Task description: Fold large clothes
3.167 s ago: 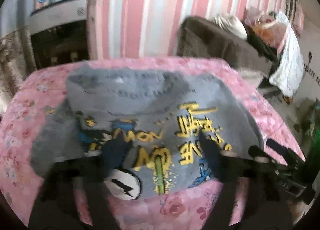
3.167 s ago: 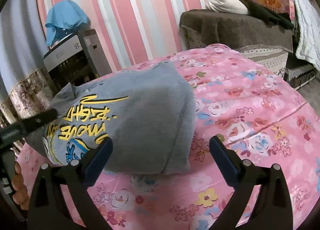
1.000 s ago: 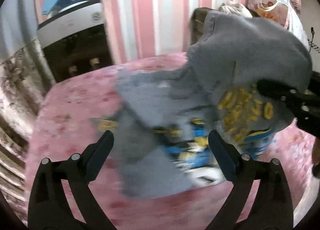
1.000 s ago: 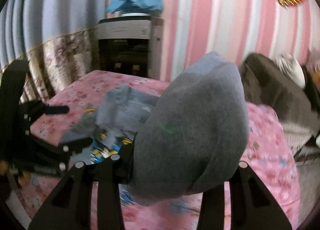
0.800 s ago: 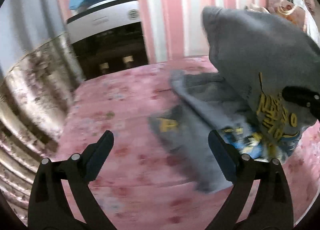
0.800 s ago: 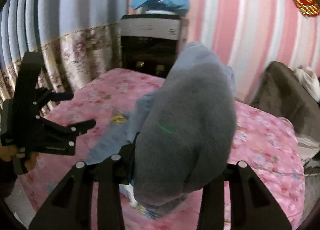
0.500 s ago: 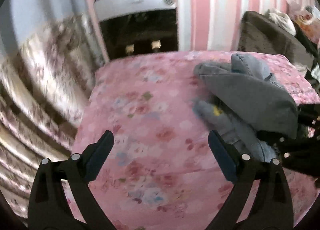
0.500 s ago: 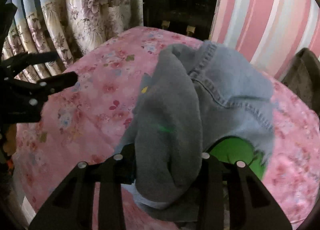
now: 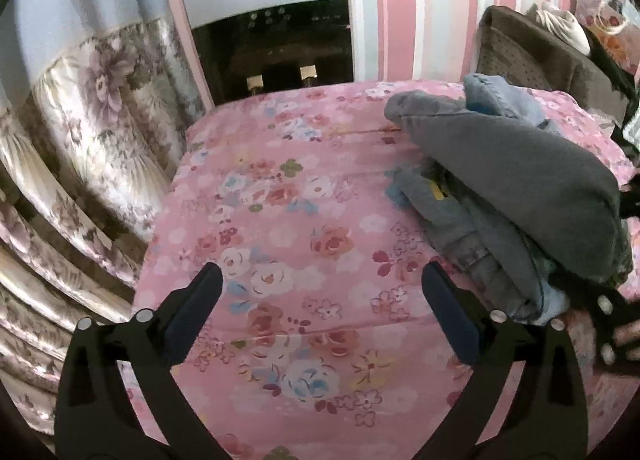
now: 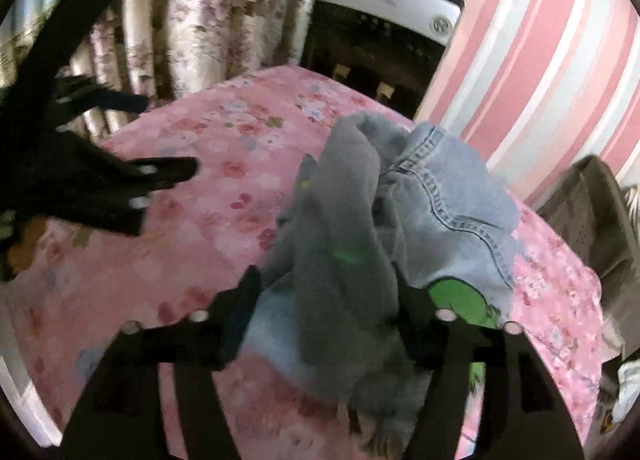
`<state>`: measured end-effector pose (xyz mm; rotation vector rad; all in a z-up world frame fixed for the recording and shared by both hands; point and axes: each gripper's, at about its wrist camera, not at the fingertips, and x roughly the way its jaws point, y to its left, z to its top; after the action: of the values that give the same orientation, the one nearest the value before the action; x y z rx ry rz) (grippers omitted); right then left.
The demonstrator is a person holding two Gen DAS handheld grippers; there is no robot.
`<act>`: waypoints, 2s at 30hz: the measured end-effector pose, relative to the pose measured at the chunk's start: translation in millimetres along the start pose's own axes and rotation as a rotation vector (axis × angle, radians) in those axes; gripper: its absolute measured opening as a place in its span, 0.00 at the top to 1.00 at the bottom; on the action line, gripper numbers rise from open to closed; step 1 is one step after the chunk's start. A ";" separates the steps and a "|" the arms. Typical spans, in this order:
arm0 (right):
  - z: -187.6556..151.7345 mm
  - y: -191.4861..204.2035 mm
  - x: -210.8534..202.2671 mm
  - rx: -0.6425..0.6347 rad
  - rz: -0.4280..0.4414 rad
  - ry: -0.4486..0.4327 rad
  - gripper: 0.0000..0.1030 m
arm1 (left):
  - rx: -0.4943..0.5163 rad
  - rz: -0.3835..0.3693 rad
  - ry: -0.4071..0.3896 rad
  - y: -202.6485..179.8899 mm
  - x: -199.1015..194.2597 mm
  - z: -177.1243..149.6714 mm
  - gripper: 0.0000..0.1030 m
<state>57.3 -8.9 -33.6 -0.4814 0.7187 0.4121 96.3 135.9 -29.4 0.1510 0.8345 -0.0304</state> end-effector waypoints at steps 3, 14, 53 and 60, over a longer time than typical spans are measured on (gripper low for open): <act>-12.5 -1.9 -20.7 0.000 0.024 0.000 0.32 | 0.022 -0.004 -0.002 -5.9 -3.4 -1.1 0.03; -74.2 -71.4 -70.1 0.145 -0.137 0.011 0.32 | 0.069 -0.029 -0.027 -26.7 -19.6 -1.8 0.03; -104.8 -144.4 -32.3 0.519 0.092 -0.114 0.16 | 0.130 -0.186 -0.053 -75.7 -10.6 25.9 0.03; -115.4 -141.9 -18.7 0.587 0.226 -0.094 0.16 | 0.068 -0.313 0.027 -72.8 10.9 22.0 0.03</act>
<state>57.0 -191.2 -56.9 0.1729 0.7653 0.4087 113.6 61.1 -31.8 0.0837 0.8780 -0.3516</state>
